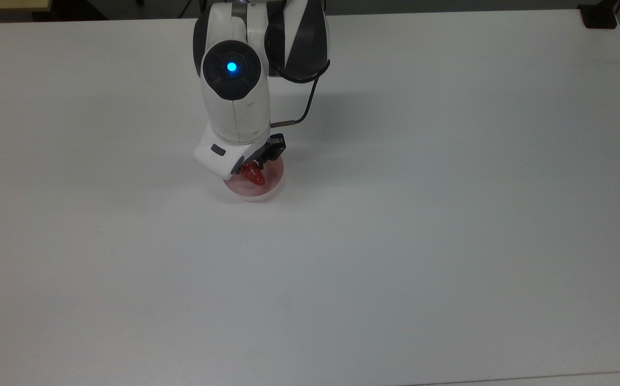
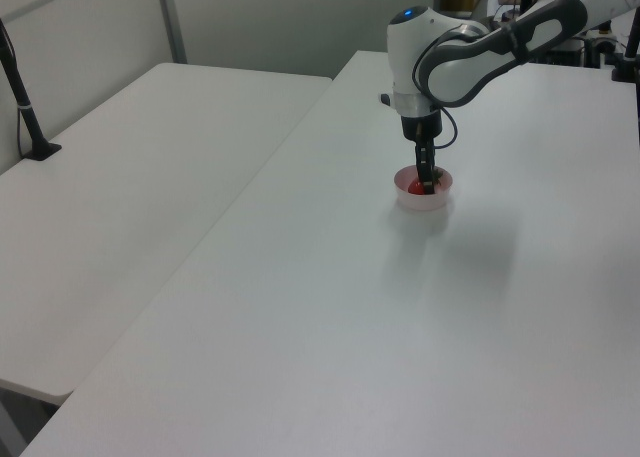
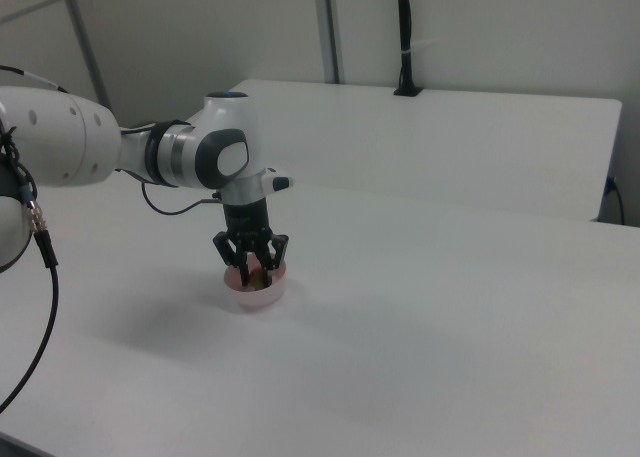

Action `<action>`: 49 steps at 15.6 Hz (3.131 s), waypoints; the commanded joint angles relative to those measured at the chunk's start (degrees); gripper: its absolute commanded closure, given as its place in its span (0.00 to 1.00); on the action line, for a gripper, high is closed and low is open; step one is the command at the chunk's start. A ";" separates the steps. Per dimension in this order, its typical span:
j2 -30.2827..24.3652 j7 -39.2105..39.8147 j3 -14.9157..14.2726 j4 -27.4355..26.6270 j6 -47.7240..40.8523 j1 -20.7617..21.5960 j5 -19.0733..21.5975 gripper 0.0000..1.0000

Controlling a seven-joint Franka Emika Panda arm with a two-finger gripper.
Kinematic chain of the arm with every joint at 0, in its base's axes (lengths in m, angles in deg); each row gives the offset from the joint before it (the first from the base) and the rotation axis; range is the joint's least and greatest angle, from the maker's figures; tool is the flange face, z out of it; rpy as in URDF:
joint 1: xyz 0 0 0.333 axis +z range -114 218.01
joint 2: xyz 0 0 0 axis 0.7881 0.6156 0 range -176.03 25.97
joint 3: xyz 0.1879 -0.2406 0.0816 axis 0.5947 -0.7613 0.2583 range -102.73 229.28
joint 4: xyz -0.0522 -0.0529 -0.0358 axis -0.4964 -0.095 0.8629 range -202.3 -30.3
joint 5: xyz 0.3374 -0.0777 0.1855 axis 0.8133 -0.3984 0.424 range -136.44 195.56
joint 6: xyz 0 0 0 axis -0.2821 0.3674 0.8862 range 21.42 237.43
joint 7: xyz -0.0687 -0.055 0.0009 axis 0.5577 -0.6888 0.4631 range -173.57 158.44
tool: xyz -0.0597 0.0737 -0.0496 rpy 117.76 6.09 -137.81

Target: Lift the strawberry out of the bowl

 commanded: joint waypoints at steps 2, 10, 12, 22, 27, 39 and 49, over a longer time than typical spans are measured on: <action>-2.97 0.49 -1.45 -0.17 0.30 0.60 0.43 0.59; -7.10 6.80 -4.87 4.84 -9.89 -1.42 0.43 0.59; -7.20 11.19 -9.08 5.90 -9.99 -1.60 0.52 0.58; 3.79 18.95 -16.31 4.23 5.29 -5.38 0.34 0.58; 3.88 17.46 -15.78 4.23 5.83 -6.78 0.52 0.38; -17.29 -4.13 -2.10 4.23 -11.10 -6.96 -5.09 0.00; -22.41 -19.02 1.53 3.08 -11.40 -6.43 -3.44 0.00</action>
